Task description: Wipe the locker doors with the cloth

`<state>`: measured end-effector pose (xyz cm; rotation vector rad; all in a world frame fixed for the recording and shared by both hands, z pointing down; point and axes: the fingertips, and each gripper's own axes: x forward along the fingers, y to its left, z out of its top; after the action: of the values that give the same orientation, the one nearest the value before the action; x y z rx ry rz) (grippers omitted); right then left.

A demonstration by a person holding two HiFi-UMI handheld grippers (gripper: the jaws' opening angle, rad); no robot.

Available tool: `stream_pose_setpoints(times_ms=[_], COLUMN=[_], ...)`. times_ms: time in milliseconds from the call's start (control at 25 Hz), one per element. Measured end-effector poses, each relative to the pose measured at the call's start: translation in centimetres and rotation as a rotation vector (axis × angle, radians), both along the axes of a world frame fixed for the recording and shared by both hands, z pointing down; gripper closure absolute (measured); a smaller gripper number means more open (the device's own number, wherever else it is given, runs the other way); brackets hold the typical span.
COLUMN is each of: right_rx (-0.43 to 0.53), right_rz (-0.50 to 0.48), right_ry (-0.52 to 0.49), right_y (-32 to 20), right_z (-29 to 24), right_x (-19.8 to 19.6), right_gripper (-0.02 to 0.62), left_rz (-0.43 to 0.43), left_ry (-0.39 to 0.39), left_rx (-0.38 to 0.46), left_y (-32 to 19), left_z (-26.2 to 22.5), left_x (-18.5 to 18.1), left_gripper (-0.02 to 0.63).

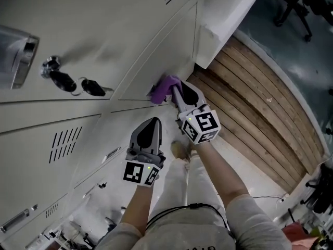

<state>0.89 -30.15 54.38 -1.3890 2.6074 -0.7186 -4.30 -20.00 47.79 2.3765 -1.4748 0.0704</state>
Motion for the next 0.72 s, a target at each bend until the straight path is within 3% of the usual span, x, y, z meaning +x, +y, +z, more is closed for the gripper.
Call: stream_pose_setpoints(times_ms=[120,280,720], right_rx=[-0.026,-0.04,-0.152], right_rz=[-0.059,-0.055,0.045], right_ry=[-0.01,0.004,0.078], right_y=[1.6,0.9,-4.4], right_z=[0.8,1.3,6.3], right_x=[-2.6,-3.6,0.6], right_gripper=[0.54,0.54,0.541], left_rz=[0.007,0.005,-0.008], left_ry=[-0.003,-0.01,-0.011], left_rx=[0.001,-0.002,-0.004], left_y=[-0.2,-0.5,-1.5], left_z=[0.1,0.4,0.8], left_x=[0.4,0.6,1.1], left_gripper=[0.607,0.607,0.607])
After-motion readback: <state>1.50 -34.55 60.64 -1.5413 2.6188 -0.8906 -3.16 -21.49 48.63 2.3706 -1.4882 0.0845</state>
